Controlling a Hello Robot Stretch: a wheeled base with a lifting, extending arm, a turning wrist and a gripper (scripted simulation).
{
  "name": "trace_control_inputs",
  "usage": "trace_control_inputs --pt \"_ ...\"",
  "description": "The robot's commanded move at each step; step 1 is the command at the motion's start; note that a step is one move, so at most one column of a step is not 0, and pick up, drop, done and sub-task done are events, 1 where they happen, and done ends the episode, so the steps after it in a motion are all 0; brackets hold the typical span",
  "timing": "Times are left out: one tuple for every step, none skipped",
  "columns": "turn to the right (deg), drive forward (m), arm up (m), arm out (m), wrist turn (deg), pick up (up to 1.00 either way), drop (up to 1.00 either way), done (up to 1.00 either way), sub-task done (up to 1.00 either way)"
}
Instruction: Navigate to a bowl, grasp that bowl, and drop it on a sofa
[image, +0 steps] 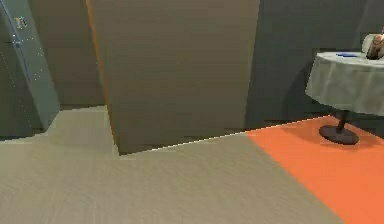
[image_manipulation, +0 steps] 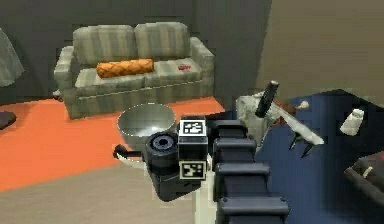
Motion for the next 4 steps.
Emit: trace_control_inputs --pt "-18.0 0.0 0.0 0.0 0.0 0.0 0.0 0.0 0.0" --pt "0.0 0.15 0.0 0.0 0.0 0.0 0.0 0.0 0.0" --pt "45.0 0.0 0.0 0.0 0.0 0.0 0.0 0.0 0.0" --pt "39.0 0.0 0.0 0.0 0.0 0.0 0.0 0.0 0.0"
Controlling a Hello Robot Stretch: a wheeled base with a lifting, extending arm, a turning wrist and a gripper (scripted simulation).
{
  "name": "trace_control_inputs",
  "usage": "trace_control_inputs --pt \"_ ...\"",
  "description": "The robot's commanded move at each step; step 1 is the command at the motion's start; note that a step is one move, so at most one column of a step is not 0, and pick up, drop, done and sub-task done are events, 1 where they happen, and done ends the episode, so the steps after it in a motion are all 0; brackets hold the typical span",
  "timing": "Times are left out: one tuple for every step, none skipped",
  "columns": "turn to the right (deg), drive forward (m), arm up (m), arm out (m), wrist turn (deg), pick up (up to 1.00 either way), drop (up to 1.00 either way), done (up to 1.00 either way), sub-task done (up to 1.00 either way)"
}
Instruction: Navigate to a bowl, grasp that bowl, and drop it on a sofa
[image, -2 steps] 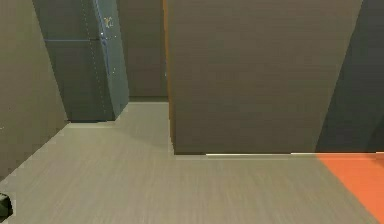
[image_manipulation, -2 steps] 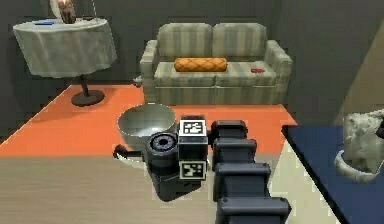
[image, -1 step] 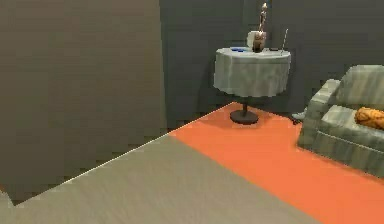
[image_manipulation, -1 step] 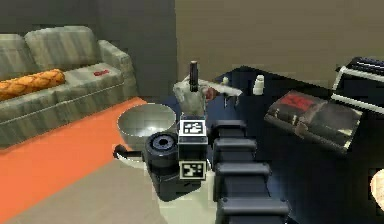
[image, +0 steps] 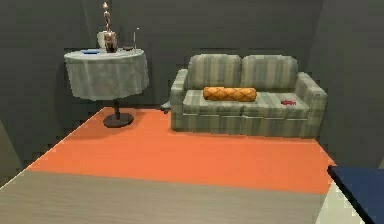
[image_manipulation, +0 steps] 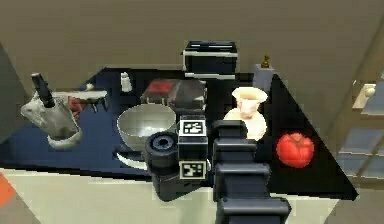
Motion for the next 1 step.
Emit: trace_control_inputs --pt "3.0 0.0 0.0 0.0 0.0 0.0 0.0 0.0 0.0"
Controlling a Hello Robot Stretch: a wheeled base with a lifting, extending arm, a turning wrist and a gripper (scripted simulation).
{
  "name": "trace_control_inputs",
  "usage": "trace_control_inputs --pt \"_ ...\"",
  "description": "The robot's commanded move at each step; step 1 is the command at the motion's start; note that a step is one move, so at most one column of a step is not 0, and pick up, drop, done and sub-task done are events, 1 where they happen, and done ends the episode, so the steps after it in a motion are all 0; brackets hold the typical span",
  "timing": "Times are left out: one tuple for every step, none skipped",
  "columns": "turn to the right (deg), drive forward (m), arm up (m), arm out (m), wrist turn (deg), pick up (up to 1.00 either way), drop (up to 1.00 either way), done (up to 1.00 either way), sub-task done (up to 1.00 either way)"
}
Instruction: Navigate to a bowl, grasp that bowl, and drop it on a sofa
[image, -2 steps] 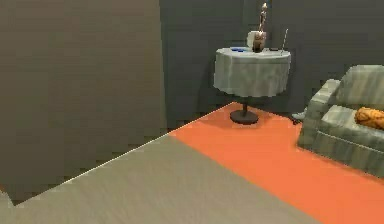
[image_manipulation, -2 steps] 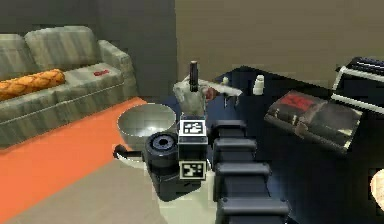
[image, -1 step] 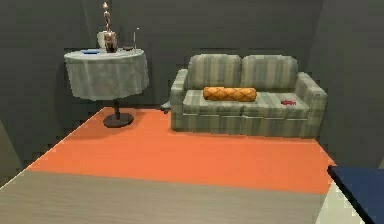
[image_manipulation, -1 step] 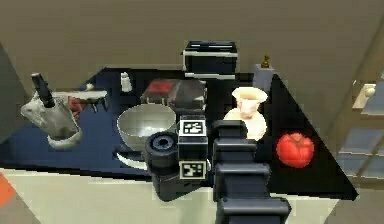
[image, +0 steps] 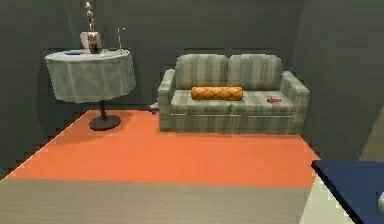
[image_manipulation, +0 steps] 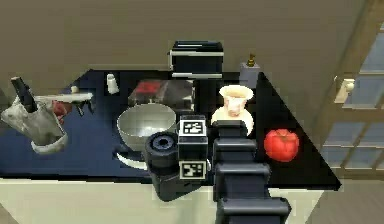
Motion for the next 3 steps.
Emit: trace_control_inputs --pt "0.0 0.9 0.0 0.0 0.0 0.0 0.0 0.0 0.0" --pt "33.0 0.0 0.0 0.0 0.0 0.0 0.0 0.0 0.0" --pt "0.0 0.95 0.0 0.0 0.0 0.0 0.0 0.0 0.0"
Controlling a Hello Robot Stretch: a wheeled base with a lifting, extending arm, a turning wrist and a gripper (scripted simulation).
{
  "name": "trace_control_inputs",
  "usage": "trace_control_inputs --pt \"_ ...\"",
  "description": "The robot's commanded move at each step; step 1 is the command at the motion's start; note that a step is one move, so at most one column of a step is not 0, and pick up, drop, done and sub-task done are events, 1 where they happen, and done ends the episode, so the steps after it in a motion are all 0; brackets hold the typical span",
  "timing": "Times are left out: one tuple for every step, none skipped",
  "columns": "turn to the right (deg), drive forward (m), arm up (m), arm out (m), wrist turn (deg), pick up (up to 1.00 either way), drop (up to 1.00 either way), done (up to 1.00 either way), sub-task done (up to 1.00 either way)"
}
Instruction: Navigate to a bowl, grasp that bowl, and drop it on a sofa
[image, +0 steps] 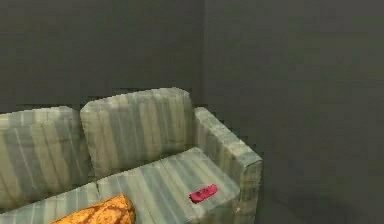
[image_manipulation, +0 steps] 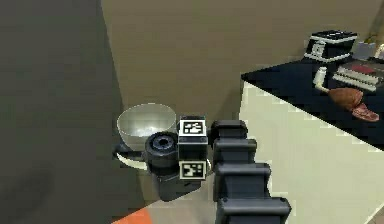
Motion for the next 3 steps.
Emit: trace_control_inputs --pt "-45.0 0.0 0.0 0.0 0.0 0.0 0.0 0.0 0.0" --pt "-45.0 0.0 0.0 0.0 0.0 0.0 0.0 0.0 0.0" --pt "-45.0 0.0 0.0 0.0 0.0 0.0 0.0 0.0 0.0"
